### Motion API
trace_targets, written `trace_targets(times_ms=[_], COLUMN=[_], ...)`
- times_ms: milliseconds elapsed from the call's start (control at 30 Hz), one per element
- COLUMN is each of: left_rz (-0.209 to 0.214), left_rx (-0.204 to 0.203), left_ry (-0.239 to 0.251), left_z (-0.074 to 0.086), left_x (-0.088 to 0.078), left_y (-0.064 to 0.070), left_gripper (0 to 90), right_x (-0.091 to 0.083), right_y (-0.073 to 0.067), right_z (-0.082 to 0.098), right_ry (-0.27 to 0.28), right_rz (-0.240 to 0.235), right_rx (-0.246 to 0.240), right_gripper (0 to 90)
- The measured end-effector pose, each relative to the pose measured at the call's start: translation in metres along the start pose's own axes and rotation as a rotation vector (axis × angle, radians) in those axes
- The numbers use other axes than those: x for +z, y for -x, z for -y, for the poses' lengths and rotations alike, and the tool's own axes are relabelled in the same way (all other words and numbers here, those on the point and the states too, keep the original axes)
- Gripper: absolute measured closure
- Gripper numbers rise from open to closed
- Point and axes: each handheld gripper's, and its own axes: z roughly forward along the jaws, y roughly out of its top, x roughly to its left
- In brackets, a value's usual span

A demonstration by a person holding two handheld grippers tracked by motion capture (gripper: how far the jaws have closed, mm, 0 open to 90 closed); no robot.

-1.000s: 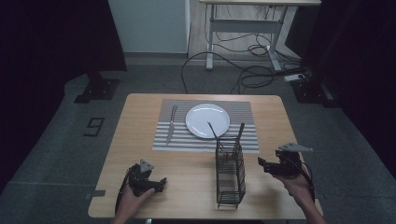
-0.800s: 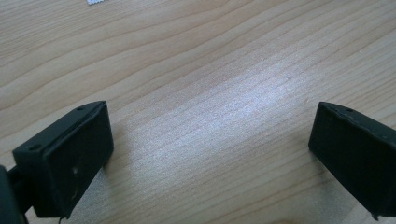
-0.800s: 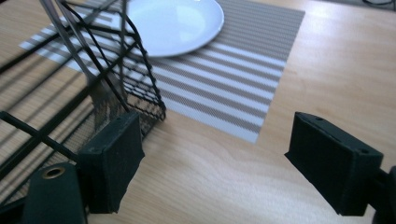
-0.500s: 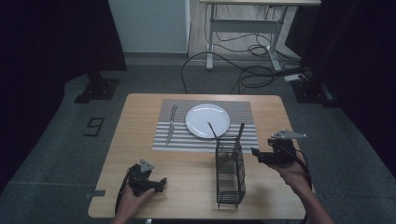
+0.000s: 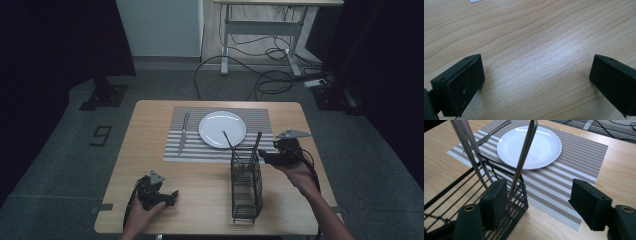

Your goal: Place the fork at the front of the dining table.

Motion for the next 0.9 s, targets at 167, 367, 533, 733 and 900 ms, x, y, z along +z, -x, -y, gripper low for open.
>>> trace_targets(times_ms=[167, 367, 533, 733, 900], left_rz=[0.001, 0.001, 0.001, 0.001, 0.001], left_rx=[0.001, 0.002, 0.001, 0.001, 0.001], left_ry=[0.0, 0.0, 0.0, 0.0, 0.0], left_z=[0.0, 0.0, 0.0, 0.0, 0.0], left_x=[0.0, 0.0, 0.0, 0.0, 0.0], left_y=[0.0, 0.0, 0.0, 0.0, 0.0], left_gripper=[0.0, 0.0, 0.0, 0.0, 0.0], right_x=[0.006, 0.014, 0.017, 0.021, 0.024], right_y=[-0.002, -0.005, -0.006, -0.004, -0.005], right_z=[-0.006, -0.012, -0.015, -0.022, -0.024], right_ry=[0.012, 0.013, 0.011, 0.011, 0.001], right_rz=[-0.002, -0.008, -0.01, -0.022, -0.036], right_rx=[0.001, -0.002, -0.005, 0.01, 0.008], right_gripper=[38.3, 43.7, 47.3, 54.7, 66.5])
